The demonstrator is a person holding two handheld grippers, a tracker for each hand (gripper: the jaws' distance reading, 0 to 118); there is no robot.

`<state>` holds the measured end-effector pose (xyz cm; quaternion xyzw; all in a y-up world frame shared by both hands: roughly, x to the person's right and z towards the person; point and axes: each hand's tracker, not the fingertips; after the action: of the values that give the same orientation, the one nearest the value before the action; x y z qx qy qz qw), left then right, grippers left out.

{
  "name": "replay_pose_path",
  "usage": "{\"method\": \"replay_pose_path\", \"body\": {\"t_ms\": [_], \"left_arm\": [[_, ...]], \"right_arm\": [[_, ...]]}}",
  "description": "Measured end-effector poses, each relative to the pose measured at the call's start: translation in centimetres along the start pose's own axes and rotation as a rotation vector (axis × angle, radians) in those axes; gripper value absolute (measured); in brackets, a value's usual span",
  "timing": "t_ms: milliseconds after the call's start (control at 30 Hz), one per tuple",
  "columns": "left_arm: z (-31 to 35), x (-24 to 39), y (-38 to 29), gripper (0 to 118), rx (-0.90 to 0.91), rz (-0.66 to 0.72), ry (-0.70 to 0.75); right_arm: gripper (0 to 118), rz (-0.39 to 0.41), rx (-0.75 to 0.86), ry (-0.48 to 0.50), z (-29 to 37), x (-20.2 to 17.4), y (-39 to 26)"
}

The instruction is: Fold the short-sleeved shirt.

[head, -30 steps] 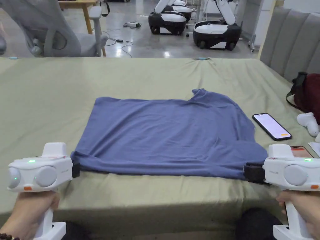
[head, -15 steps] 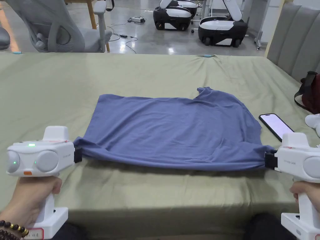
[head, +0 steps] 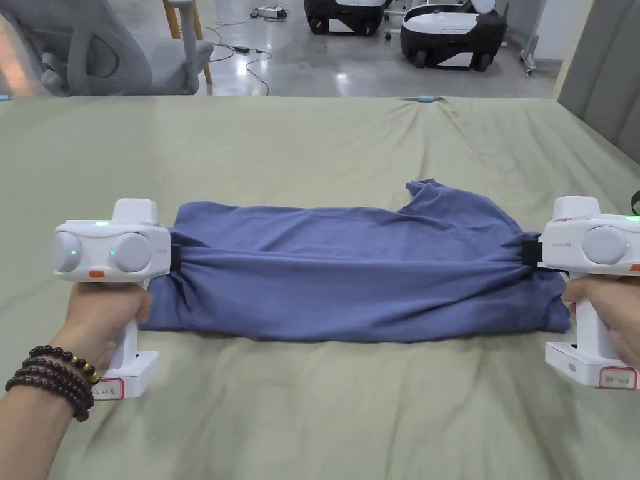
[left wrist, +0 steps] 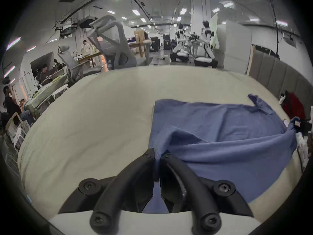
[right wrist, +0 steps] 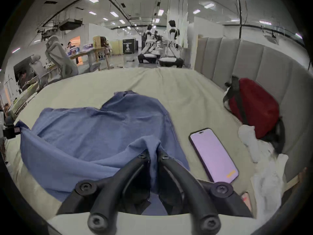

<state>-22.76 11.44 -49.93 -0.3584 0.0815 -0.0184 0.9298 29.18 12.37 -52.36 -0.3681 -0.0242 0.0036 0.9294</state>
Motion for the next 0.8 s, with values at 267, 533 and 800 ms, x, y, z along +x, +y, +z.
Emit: {"method": "replay_pose_path", "body": {"t_ms": [267, 533, 800], "left_arm": [[-3.1, 0.9, -1.1, 16, -0.052, 0.008, 0.012], [2.8, 0.0, -2.5, 105, 0.007, 0.015, 0.064], [12.0, -0.3, -10.5, 7, 0.064, 0.064, -0.037]], "right_arm": [[79, 0.017, -0.024, -0.018, -3.3, -0.4, -1.5], [110, -0.004, 0.032, -0.033, 4.0, -1.5, -3.6], [0, 0.021, 0.061, -0.020, 12.1, -2.3, -11.1]]}}
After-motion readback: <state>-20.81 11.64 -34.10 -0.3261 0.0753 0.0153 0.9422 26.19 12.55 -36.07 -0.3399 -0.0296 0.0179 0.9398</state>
